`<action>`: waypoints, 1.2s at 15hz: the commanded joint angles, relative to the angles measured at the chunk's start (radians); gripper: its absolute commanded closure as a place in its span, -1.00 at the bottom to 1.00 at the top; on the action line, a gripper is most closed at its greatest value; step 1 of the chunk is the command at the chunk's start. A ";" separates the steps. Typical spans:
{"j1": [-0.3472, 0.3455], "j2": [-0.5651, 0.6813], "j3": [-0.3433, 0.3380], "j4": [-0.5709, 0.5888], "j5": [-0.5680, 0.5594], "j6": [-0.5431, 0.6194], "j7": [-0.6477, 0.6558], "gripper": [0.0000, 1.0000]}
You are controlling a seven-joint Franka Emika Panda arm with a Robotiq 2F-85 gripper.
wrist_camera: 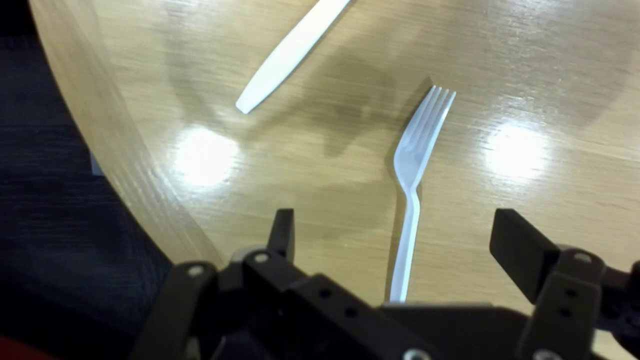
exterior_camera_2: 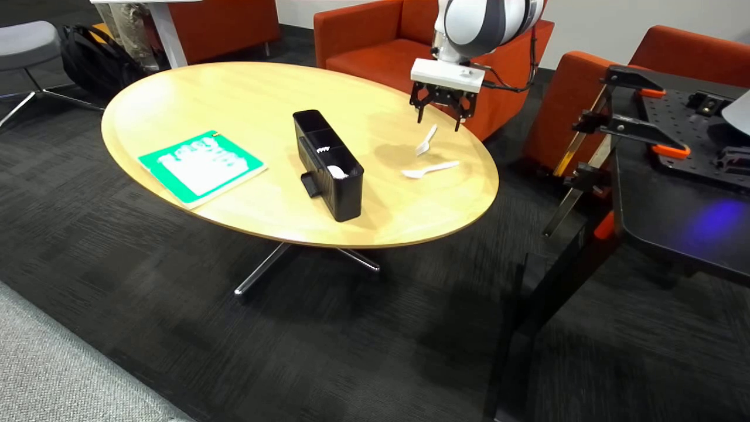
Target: Put the white fork in the cutlery box
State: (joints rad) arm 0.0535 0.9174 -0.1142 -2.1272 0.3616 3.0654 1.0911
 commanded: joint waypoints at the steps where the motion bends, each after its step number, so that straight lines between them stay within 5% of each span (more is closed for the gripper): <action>1: -0.032 0.101 0.030 0.103 0.057 0.020 0.011 -1.00; 2: -0.038 0.122 0.034 0.124 0.066 0.022 0.008 -1.00; 3: -0.047 0.140 0.041 0.140 0.076 0.030 0.005 -0.50; 13: -0.048 0.178 0.038 0.198 0.111 0.035 0.006 0.92; 18: -0.061 0.081 0.053 0.137 0.109 0.034 -0.017 0.97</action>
State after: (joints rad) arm 0.0120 1.0815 -0.0834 -1.9352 0.4528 3.0815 1.0910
